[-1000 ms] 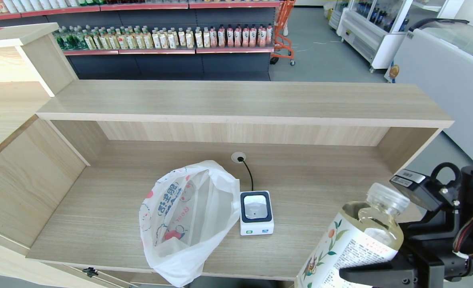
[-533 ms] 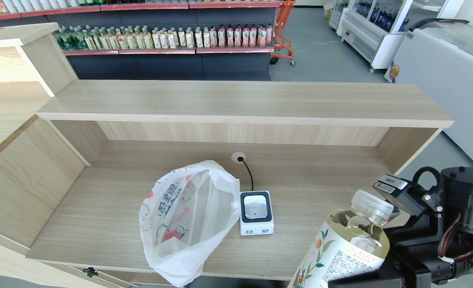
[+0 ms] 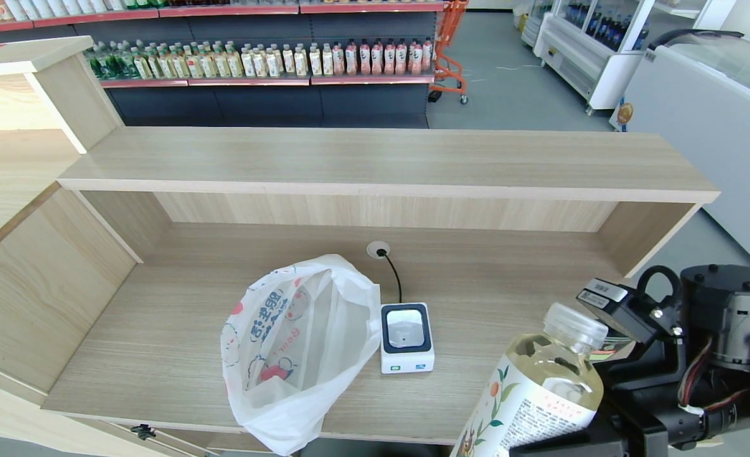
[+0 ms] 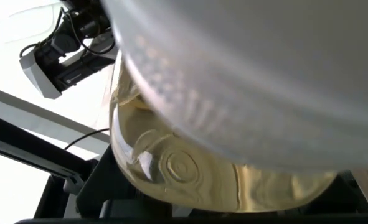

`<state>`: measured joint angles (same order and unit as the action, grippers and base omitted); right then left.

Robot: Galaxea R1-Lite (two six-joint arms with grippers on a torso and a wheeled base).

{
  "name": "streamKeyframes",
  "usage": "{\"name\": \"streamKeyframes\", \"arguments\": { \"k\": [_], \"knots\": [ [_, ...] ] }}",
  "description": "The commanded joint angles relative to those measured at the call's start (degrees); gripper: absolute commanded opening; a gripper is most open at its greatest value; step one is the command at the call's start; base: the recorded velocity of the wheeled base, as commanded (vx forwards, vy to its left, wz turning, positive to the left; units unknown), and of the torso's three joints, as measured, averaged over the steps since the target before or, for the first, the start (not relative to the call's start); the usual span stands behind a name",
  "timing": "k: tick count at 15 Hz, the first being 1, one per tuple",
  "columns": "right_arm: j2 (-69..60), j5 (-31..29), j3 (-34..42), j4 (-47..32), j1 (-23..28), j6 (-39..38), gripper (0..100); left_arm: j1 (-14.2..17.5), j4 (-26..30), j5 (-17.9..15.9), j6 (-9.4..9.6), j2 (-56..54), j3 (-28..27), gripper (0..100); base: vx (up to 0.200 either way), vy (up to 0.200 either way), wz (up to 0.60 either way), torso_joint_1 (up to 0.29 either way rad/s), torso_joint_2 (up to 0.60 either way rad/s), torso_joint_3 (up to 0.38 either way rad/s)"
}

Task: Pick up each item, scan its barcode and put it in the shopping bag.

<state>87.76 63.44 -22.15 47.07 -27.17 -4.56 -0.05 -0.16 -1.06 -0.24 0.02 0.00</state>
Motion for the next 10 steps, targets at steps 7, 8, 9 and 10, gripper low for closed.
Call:
{"name": "streamKeyframes", "arguments": {
  "k": [7,8,9,10],
  "knots": [
    [0.22,-0.16,-0.35,-0.13,-1.66,0.08,0,-0.04,-0.02,0.01,-0.02,-0.02,0.00,100,0.000,0.000,0.00,0.000,0.00,0.000],
    [0.22,-0.25,-0.35,-0.05,-1.66,0.08,0,-0.04,-0.02,0.01,-0.02,-0.02,0.00,100,0.000,0.000,0.00,0.000,0.00,0.000],
    [0.22,-0.33,-0.09,-0.05,-1.57,0.16,0,0.05,-0.02,0.01,-0.02,-0.02,0.00,100,0.000,0.000,0.00,0.000,0.00,0.000],
    [0.13,-0.60,0.09,0.04,-1.22,0.87,0,-0.04,-0.02,0.01,-0.02,-0.02,0.00,100,0.000,0.000,0.00,0.000,0.00,0.000]
  ]
}}
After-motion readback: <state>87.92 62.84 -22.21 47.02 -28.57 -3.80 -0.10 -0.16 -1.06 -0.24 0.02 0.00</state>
